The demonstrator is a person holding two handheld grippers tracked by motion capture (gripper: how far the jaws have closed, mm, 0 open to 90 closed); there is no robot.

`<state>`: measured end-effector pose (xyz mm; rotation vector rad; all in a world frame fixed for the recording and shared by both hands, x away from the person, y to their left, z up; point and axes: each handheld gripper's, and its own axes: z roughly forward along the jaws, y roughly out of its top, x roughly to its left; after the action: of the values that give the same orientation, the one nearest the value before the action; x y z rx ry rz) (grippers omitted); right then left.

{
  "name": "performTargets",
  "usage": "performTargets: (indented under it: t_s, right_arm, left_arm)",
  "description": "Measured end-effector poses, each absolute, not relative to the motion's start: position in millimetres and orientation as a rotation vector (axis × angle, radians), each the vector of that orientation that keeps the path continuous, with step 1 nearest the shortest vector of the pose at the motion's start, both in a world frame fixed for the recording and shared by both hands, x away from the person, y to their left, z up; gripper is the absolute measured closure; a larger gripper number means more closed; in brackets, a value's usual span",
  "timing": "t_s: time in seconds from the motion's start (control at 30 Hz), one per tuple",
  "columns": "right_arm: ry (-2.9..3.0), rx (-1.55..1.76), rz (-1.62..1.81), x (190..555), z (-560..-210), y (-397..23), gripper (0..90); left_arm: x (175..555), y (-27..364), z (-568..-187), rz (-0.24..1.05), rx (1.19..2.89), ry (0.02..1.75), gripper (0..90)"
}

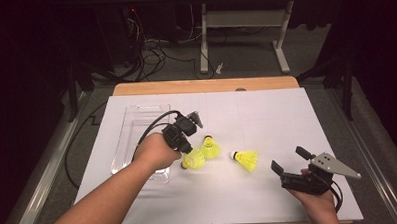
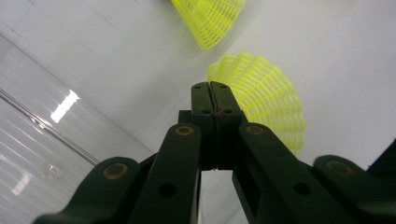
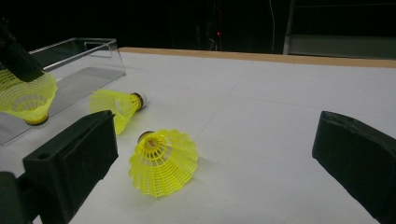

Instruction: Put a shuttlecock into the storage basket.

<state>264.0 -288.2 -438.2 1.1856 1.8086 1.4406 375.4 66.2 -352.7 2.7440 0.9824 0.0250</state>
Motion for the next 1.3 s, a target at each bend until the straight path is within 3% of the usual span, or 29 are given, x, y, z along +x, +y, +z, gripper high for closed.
performTargets:
  t_s: [0.67,1.3]
  right_arm:
    - [1.816,1.181,1.436,263.4,-438.2,-287.4,0.5]
    - [1.812,1.182,1.436,263.3,-437.9,-288.1,0.6]
  left_arm:
    - [368.8,86.3,-331.1,-0.051,2.662,0.990,90.0]
    - [367.6,102.2,-305.8,-0.015,2.621,1.026,90.0]
